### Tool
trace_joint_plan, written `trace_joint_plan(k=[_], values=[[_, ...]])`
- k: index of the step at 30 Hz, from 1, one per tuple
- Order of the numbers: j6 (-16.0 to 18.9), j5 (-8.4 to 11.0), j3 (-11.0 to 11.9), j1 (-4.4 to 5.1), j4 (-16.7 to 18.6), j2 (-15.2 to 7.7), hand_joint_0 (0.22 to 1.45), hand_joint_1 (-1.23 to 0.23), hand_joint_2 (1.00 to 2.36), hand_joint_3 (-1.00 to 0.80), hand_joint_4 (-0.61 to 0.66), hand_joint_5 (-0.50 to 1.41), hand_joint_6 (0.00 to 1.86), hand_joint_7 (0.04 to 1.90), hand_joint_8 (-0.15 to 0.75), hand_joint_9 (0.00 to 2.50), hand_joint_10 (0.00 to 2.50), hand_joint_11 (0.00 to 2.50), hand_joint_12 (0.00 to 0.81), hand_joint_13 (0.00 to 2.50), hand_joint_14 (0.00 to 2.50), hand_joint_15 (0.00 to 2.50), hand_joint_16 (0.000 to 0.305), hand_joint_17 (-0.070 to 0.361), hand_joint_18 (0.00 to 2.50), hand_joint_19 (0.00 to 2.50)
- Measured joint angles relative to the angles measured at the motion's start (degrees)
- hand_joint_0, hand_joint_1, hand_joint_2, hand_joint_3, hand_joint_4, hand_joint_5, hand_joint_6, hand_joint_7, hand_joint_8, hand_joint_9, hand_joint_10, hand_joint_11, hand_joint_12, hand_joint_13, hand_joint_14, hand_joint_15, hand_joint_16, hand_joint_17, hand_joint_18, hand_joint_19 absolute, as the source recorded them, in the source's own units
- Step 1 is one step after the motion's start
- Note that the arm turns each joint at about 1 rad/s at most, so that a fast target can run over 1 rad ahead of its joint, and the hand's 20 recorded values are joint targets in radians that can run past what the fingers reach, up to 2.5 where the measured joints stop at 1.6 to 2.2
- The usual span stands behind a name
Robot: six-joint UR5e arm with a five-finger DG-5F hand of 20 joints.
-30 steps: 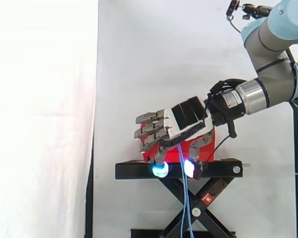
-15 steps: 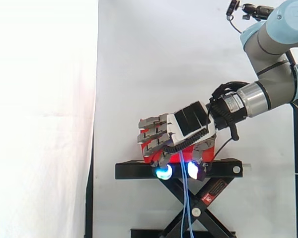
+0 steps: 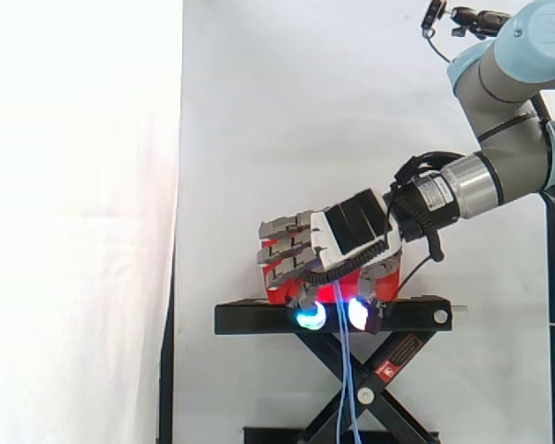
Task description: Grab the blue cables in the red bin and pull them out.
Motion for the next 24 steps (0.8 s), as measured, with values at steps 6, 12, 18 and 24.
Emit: trace_joint_plan(k=[6, 12, 18, 24], values=[[-0.2, 0.00, 0.3, -0.17, -0.1, 0.0, 0.76, -1.06, 1.00, -1.00, 0.09, 0.44, 0.78, 0.41, 0.254, 0.46, 0.01, 0.41, 0.336, 0.30, 0.01, 0.13, 0.051, 0.115, 0.17, 0.24], [-0.3, 0.00, 0.4, -0.26, -0.1, 0.0, 0.76, -1.05, 1.00, -1.00, 0.09, 0.45, 0.82, 0.40, 0.254, 0.47, 0.01, 0.41, 0.336, 0.31, 0.00, 0.13, 0.051, 0.115, 0.18, 0.25], [-0.4, 0.00, 0.5, -0.32, 0.0, 0.0, 0.75, -1.03, 1.00, -1.00, 0.09, 0.46, 0.85, 0.40, 0.256, 0.48, 0.01, 0.42, 0.337, 0.32, 0.01, 0.14, 0.051, 0.115, 0.19, 0.26], [-0.4, 0.00, 0.5, -0.34, 0.0, 0.0, 0.75, -1.03, 1.00, -1.00, 0.11, 0.46, 0.91, 0.39, 0.258, 0.49, 0.01, 0.43, 0.337, 0.32, 0.00, 0.14, 0.051, 0.115, 0.19, 0.24]])
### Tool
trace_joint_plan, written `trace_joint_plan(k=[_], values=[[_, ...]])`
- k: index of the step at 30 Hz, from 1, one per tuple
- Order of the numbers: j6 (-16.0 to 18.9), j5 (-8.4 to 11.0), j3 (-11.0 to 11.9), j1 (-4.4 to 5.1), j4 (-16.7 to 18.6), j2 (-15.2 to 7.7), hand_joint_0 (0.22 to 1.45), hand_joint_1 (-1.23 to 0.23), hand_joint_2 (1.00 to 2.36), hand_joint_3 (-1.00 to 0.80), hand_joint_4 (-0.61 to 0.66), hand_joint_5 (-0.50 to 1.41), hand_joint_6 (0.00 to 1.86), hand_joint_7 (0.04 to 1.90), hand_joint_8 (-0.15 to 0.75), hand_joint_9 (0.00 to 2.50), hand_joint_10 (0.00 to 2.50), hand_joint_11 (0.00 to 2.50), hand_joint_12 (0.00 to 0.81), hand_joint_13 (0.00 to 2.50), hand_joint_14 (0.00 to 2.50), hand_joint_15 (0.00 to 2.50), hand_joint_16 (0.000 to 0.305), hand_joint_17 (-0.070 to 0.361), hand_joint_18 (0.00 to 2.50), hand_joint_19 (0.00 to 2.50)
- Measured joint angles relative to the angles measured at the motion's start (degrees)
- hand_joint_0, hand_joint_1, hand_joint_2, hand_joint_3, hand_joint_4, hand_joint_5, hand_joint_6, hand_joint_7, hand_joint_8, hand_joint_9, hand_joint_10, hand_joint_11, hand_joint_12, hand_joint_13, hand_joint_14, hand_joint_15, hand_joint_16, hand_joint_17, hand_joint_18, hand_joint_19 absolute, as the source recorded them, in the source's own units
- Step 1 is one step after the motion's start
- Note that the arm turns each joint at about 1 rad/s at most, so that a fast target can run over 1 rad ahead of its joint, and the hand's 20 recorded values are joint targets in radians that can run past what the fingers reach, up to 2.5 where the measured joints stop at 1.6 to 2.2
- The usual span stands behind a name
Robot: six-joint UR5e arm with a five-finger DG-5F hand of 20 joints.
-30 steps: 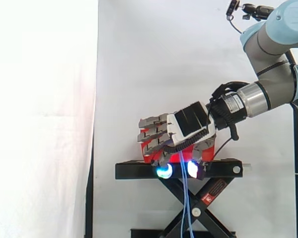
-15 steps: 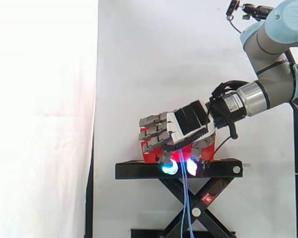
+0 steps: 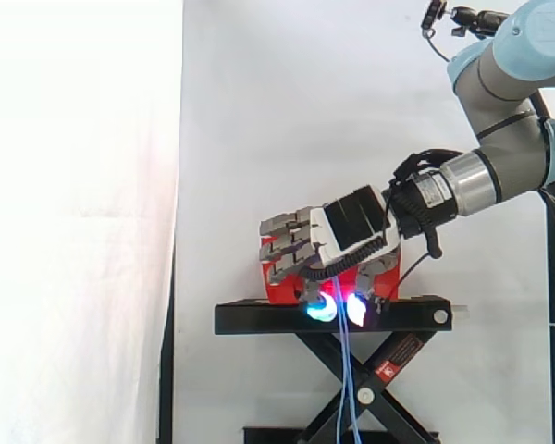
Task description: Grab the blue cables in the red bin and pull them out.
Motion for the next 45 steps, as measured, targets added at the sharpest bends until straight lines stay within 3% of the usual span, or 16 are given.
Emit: trace_joint_plan(k=[15, 24, 34, 39, 45], values=[[0.0, -0.03, 0.0, 0.00, 0.0, 0.0, 0.77, -1.01, 1.00, -1.00, 0.09, 0.50, 1.16, 0.36, 0.261, 0.51, 0.01, 0.43, 0.332, 0.33, 0.01, 0.14, 0.050, 0.112, 0.20, 0.25], [0.0, 0.00, 0.0, 0.11, 0.0, 0.0, 0.87, -0.90, 1.00, -1.00, 0.05, 0.55, 1.18, 0.40, 0.250, 0.54, 0.01, 0.41, 0.317, 0.35, 0.01, 0.14, 0.047, 0.105, 0.21, 0.26], [0.6, 0.07, -0.1, 0.33, -0.1, 0.5, 0.89, -0.86, 1.00, -1.00, 0.05, 0.53, 1.21, 0.40, 0.254, 0.54, 0.01, 0.41, 0.315, 0.36, 0.01, 0.14, 0.046, 0.104, 0.22, 0.26], [2.7, 0.07, -0.1, 0.58, -0.1, 1.0, 0.89, -0.86, 1.00, -1.00, 0.06, 0.53, 1.22, 0.40, 0.253, 0.54, 0.01, 0.41, 0.317, 0.36, 0.01, 0.14, 0.046, 0.104, 0.22, 0.25], [9.8, 0.04, -0.1, 1.22, -0.1, 1.6, 0.89, -0.86, 1.00, -1.00, 0.06, 0.53, 1.22, 0.39, 0.253, 0.54, 0.01, 0.41, 0.317, 0.36, 0.01, 0.14, 0.046, 0.104, 0.22, 0.26]])
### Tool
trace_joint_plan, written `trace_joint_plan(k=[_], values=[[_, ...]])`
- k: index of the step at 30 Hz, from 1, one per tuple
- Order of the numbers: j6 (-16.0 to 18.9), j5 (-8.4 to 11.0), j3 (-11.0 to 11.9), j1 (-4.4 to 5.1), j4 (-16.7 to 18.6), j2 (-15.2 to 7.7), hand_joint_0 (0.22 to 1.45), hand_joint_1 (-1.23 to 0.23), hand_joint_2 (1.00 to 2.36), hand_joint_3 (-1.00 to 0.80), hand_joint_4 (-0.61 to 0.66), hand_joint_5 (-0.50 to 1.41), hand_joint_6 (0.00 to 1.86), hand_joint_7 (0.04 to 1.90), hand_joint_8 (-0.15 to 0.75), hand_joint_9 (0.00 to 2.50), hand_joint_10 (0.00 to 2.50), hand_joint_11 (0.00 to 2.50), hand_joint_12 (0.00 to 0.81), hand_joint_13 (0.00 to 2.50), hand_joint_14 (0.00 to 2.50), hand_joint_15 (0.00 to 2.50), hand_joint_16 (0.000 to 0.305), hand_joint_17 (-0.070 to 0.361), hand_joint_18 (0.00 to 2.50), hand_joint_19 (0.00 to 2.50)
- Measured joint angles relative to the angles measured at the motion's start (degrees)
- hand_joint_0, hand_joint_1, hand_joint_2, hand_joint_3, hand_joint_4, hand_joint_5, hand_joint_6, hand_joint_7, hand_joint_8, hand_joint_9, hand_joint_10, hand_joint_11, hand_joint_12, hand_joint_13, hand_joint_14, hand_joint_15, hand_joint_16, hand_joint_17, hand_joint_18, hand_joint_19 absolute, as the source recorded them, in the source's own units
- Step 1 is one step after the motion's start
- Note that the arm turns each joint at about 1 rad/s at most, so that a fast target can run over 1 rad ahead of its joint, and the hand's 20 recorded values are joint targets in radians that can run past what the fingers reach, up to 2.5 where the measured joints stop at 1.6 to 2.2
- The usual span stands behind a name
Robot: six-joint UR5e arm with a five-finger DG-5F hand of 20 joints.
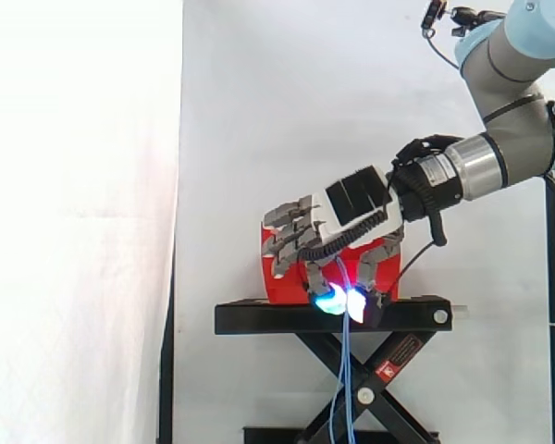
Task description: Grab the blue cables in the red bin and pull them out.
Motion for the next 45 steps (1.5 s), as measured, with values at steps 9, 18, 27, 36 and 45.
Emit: trace_joint_plan(k=[9, 18, 27, 36, 45], values=[[13.0, 0.05, -0.4, 1.29, 0.0, 1.6, 0.89, -0.86, 1.00, -1.00, 0.06, 0.53, 1.22, 0.39, 0.253, 0.54, 0.01, 0.41, 0.317, 0.36, 0.01, 0.14, 0.046, 0.104, 0.22, 0.26], [26.9, 0.05, -0.5, 2.53, -0.1, 3.9, 0.89, -0.86, 1.00, -1.00, 0.06, 0.53, 1.22, 0.39, 0.252, 0.54, 0.01, 0.40, 0.317, 0.36, 0.01, 0.14, 0.046, 0.104, 0.22, 0.26], [40.4, 0.05, -0.6, 3.75, -0.1, 5.5, 0.89, -0.86, 1.00, -1.00, 0.06, 0.53, 1.22, 0.39, 0.253, 0.55, 0.01, 0.40, 0.318, 0.36, 0.01, 0.14, 0.046, 0.104, 0.22, 0.26], [54.2, -0.25, -0.6, 5.07, -1.0, 5.9, 0.89, -0.86, 1.00, -1.00, 0.06, 0.53, 1.22, 0.39, 0.253, 0.55, 0.01, 0.40, 0.317, 0.36, 0.01, 0.14, 0.046, 0.104, 0.22, 0.26], [68.1, -0.31, -1.2, 5.86, -2.0, 5.9, 0.89, -0.86, 1.00, -1.00, 0.06, 0.53, 1.22, 0.39, 0.252, 0.55, 0.01, 0.40, 0.318, 0.36, 0.01, 0.14, 0.046, 0.104, 0.22, 0.25]])
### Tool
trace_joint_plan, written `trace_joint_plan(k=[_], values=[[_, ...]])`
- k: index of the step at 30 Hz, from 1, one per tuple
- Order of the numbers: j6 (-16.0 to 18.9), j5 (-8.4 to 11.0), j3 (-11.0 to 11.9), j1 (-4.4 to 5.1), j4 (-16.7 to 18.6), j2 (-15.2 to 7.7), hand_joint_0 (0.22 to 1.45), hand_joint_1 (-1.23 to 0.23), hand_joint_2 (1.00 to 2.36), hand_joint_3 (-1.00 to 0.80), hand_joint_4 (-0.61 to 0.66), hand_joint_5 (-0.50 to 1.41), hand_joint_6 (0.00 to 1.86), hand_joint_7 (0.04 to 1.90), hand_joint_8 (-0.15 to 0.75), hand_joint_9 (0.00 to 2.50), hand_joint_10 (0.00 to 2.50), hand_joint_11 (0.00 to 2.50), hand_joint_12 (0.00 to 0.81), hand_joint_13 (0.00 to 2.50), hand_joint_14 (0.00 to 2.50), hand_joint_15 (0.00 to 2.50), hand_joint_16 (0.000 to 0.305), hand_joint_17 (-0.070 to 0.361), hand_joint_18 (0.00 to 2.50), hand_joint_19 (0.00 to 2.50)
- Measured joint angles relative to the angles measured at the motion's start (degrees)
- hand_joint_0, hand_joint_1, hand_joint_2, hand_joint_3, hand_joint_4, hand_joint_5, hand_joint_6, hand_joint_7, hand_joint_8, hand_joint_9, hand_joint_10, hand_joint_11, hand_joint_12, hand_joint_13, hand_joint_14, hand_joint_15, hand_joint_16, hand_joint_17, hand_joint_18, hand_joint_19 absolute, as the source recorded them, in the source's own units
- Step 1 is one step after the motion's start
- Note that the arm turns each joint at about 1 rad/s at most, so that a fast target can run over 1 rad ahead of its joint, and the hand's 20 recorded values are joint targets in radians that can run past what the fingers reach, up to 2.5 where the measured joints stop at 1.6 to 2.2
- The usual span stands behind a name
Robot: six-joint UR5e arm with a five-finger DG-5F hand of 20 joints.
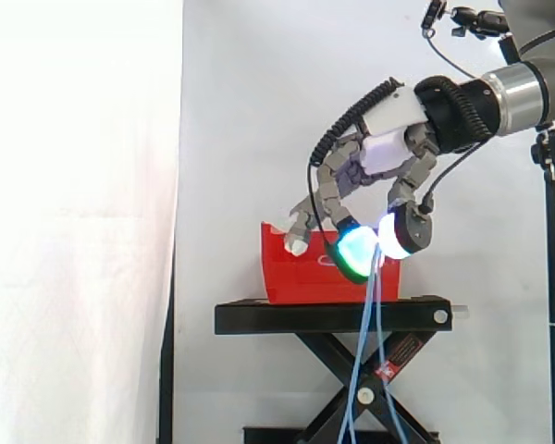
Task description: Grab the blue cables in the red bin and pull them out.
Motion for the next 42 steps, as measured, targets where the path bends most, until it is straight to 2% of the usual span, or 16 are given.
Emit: trace_joint_plan(k=[6, 17, 28, 32, 36, 42], values=[[9.2, 0.09, -1.9, 0.81, -0.1, 0.0, 0.89, -0.86, 1.00, -1.00, 0.06, 0.53, 1.22, 0.39, 0.252, 0.55, 0.01, 0.40, 0.317, 0.36, 0.01, 0.14, 0.046, 0.104, 0.22, 0.25], [25.9, 0.33, -2.4, 1.95, -0.3, 0.0, 0.89, -0.86, 1.00, -1.00, 0.05, 0.53, 1.22, 0.39, 0.252, 0.55, 0.01, 0.40, 0.316, 0.36, 0.01, 0.15, 0.046, 0.104, 0.22, 0.25], [42.5, 0.36, -2.5, 2.19, -0.9, 0.0, 0.89, -0.86, 1.00, -1.00, 0.06, 0.53, 1.22, 0.39, 0.255, 0.57, 0.01, 0.41, 0.316, 0.38, 0.01, 0.15, 0.046, 0.104, 0.23, 0.25], [48.5, 0.20, -2.5, 2.22, -1.9, 0.0, 0.89, -0.86, 1.00, -1.00, 0.06, 0.53, 1.22, 0.39, 0.253, 0.61, 0.02, 0.52, 0.317, 0.45, 0.01, 0.22, 0.046, 0.103, 0.27, 0.29], [50.8, 0.12, -2.5, 2.28, -2.6, 0.0, 0.89, -0.86, 1.00, -1.00, 0.06, 0.53, 1.21, 0.39, 0.252, 0.68, 0.02, 0.64, 0.326, 0.55, 0.01, 0.35, 0.045, 0.101, 0.35, 0.35], [51.4, 0.10, -2.5, 2.29, -3.0, 0.0, 0.89, -0.86, 1.00, -1.00, 0.06, 0.53, 1.21, 0.40, 0.251, 0.68, 0.02, 0.64, 0.334, 0.66, 0.02, 0.53, 0.044, 0.100, 0.44, 0.45]])
